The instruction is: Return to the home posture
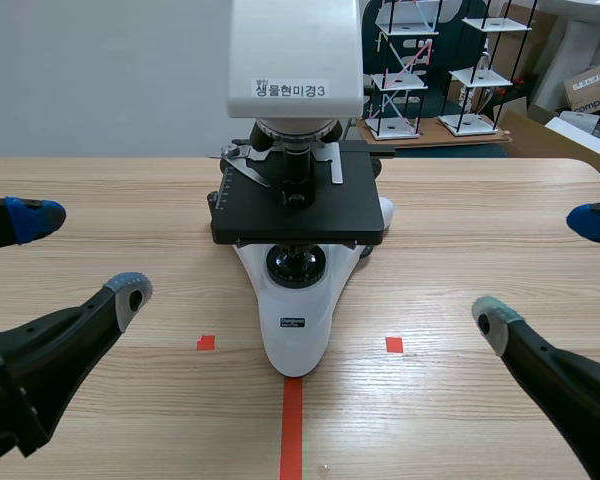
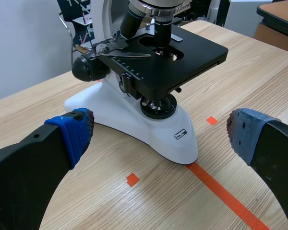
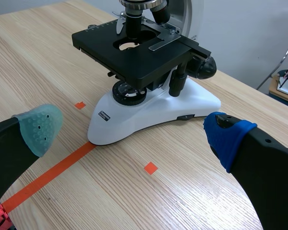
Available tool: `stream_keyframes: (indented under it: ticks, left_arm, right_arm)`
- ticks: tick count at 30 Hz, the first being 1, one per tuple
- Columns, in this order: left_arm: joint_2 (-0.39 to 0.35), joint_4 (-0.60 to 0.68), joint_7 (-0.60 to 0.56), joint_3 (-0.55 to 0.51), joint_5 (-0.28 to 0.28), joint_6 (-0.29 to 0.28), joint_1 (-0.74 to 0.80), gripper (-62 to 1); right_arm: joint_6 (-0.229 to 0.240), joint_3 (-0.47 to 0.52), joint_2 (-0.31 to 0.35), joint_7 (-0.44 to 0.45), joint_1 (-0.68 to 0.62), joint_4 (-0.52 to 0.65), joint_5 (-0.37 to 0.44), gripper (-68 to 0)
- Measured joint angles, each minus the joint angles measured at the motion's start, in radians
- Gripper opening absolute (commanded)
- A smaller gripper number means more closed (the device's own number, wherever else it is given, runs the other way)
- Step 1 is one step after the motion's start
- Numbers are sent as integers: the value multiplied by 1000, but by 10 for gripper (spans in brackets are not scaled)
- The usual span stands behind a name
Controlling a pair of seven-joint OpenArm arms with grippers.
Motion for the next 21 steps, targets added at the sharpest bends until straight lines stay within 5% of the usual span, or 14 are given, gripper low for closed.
stream_keyframes:
  ticks: [21]
  left_arm:
    - [0,0,0,0,0,0,0,-28]
  right_arm:
    - [0,0,0,-11,0,0,0,-22]
